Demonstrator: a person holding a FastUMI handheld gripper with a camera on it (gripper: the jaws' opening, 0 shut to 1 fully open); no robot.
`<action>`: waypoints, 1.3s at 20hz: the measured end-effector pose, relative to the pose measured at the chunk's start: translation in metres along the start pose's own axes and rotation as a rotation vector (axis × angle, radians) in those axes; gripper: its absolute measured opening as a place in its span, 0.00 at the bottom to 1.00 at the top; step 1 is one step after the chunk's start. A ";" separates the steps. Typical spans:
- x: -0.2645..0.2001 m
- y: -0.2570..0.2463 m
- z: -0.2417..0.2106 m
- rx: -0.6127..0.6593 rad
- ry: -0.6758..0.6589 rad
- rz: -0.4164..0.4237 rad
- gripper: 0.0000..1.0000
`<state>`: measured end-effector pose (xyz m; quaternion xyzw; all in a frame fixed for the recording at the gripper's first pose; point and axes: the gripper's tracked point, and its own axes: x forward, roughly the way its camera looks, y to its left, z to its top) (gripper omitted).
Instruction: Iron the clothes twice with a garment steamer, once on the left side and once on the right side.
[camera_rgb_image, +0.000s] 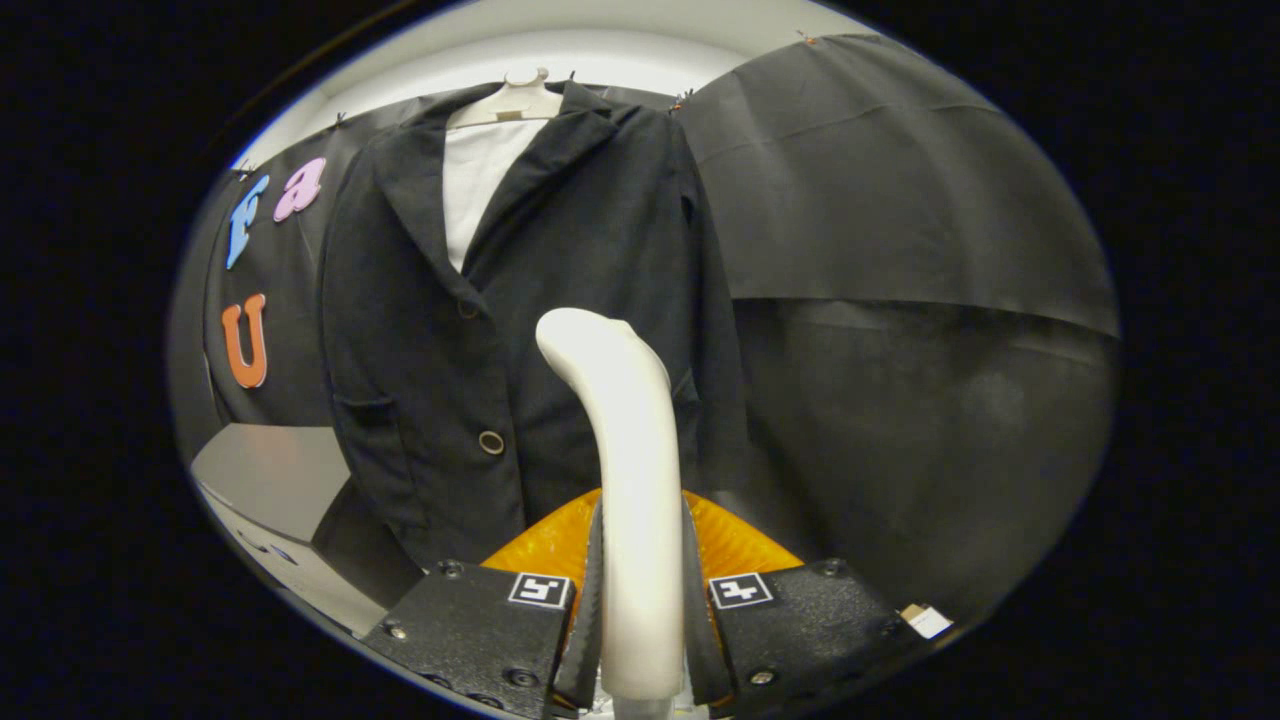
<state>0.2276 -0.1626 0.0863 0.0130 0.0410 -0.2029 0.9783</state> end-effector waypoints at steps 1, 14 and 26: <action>0.001 -0.002 -0.005 0.002 0.011 -0.001 0.38; 0.008 -0.007 -0.086 0.012 0.161 -0.012 0.37; 0.016 -0.005 -0.162 -0.034 0.301 0.033 0.37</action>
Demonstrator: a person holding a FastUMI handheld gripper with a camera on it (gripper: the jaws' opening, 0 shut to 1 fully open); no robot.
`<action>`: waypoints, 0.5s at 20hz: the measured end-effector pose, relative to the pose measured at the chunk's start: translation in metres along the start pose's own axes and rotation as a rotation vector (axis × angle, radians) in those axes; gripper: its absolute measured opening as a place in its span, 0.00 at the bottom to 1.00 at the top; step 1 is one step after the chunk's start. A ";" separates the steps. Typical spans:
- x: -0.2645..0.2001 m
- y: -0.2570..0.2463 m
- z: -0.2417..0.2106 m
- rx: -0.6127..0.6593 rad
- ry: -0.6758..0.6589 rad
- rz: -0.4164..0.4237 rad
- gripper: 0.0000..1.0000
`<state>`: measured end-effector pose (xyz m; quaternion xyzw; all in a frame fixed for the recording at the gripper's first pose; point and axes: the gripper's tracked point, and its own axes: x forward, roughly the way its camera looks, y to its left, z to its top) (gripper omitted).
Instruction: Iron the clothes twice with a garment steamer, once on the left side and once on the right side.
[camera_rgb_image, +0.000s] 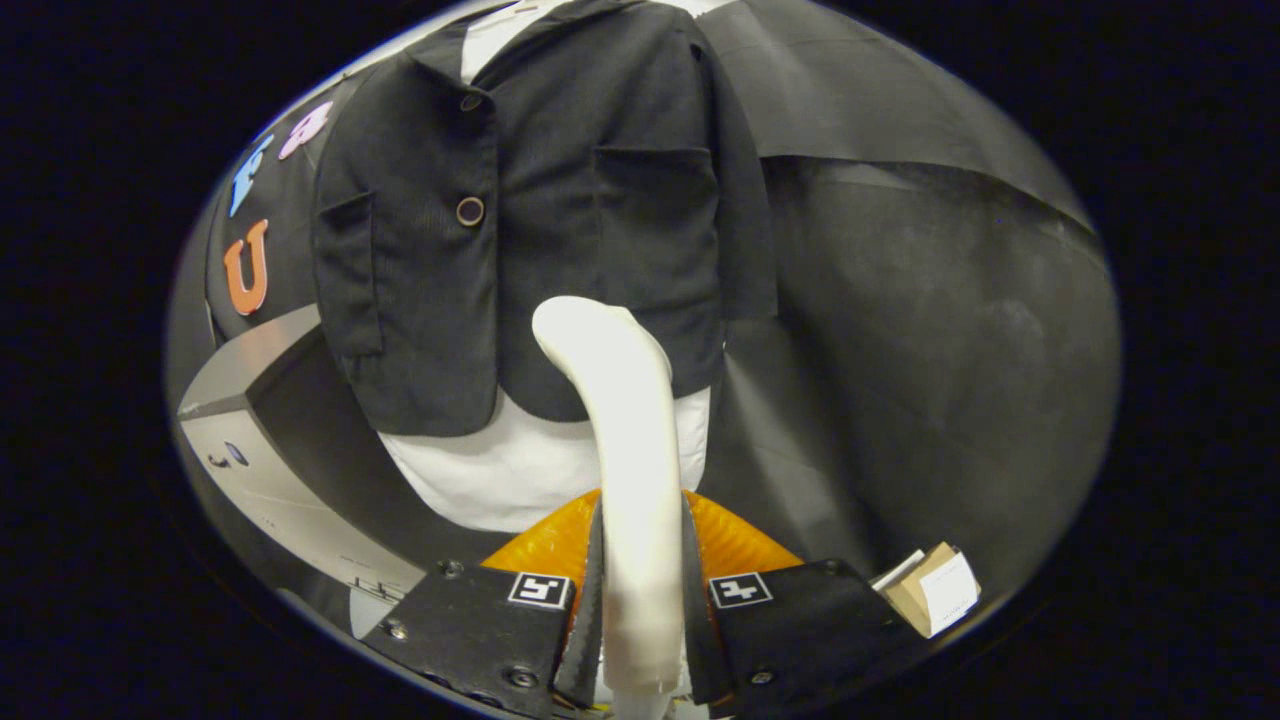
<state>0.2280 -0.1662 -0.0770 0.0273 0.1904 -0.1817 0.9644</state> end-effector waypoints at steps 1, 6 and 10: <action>0.001 0.001 -0.006 -0.007 0.013 0.006 0.37; 0.009 0.005 -0.028 -0.041 0.063 0.039 0.38; 0.010 0.000 -0.032 -0.055 0.081 0.072 0.37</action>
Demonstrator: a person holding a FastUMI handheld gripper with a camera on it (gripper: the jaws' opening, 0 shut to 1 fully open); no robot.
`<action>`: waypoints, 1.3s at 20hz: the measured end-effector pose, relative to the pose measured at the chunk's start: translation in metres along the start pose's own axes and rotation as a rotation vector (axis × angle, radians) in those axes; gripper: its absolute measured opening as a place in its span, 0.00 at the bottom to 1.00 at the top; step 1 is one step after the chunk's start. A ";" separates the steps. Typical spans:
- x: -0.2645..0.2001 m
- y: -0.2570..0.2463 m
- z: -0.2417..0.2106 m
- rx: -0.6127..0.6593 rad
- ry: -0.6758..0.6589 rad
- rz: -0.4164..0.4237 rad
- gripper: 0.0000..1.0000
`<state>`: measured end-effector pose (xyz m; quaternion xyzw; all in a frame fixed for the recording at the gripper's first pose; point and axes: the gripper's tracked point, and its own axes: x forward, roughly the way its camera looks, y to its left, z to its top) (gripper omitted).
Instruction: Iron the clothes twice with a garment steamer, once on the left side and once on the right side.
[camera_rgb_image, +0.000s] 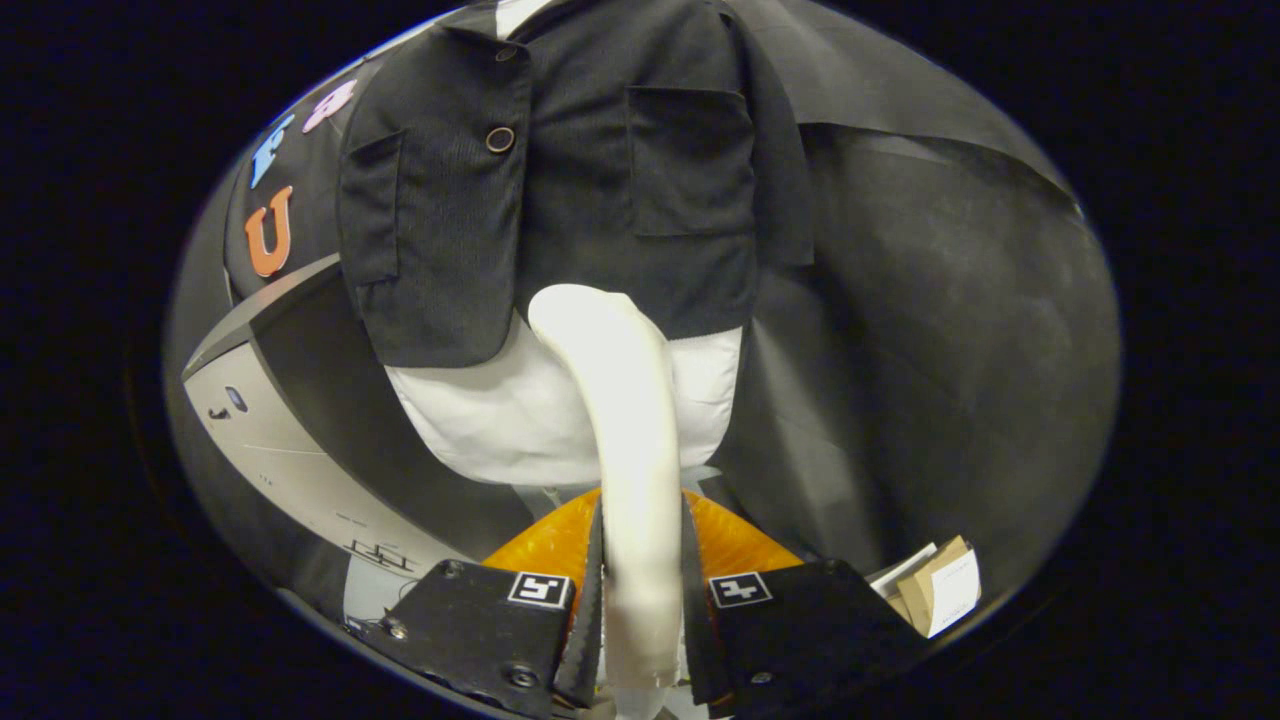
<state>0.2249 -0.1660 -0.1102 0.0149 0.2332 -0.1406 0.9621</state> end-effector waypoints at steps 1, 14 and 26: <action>-0.002 -0.002 0.000 -0.001 0.002 0.011 0.37; -0.110 -0.010 0.029 0.026 -0.188 0.024 0.37; -0.330 0.033 -0.004 0.141 -0.375 0.061 0.38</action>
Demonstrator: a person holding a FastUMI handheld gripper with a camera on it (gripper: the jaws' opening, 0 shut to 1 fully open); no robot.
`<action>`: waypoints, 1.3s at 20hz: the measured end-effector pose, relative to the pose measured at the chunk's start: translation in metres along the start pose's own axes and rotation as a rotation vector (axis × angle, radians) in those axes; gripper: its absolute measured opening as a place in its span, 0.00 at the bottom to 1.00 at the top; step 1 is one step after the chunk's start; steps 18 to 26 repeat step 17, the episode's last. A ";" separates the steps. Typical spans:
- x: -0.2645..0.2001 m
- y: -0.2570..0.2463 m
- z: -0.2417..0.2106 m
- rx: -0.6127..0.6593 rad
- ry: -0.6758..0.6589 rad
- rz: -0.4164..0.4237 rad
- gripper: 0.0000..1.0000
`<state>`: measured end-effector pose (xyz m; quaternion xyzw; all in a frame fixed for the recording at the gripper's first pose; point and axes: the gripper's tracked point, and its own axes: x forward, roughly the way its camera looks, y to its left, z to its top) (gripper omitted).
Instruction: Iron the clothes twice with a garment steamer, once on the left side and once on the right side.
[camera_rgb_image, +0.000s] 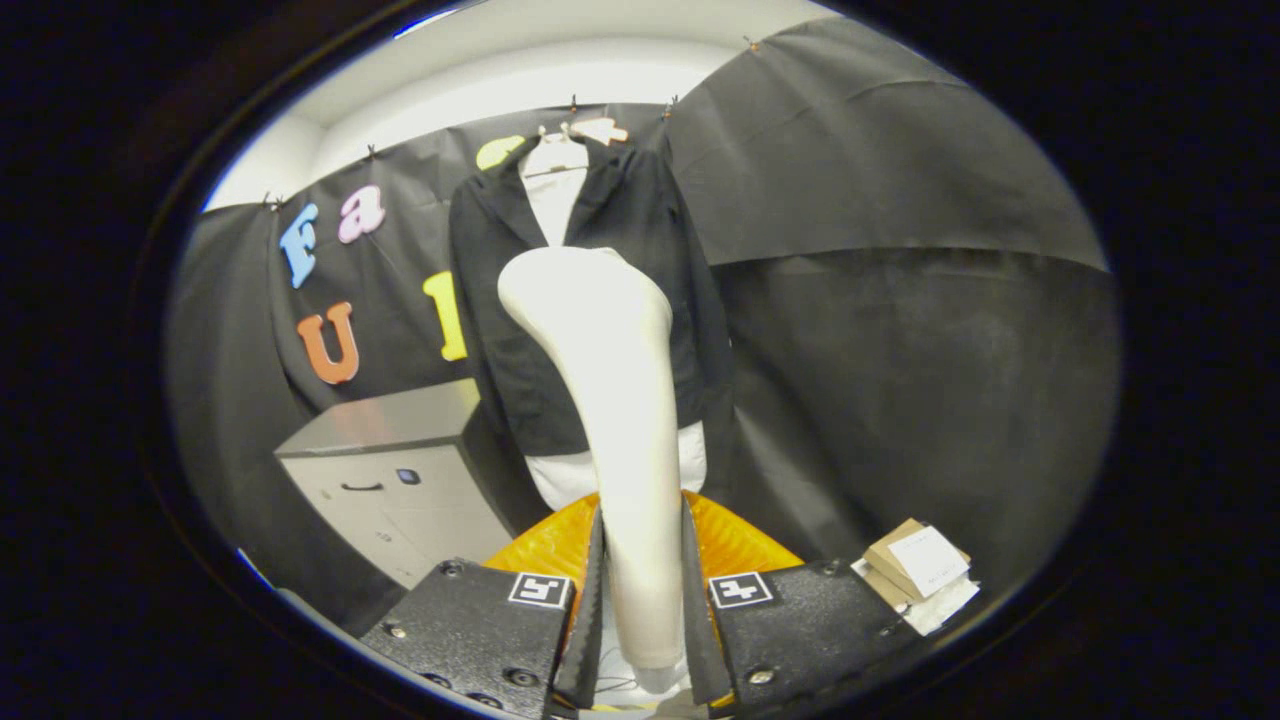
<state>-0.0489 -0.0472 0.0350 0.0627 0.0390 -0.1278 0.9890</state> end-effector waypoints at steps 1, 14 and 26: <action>-0.012 0.007 0.011 -0.006 -0.028 0.011 0.38; -0.095 0.034 0.079 -0.105 -0.214 0.264 0.37; -0.089 0.014 0.078 -0.087 -0.203 0.264 0.38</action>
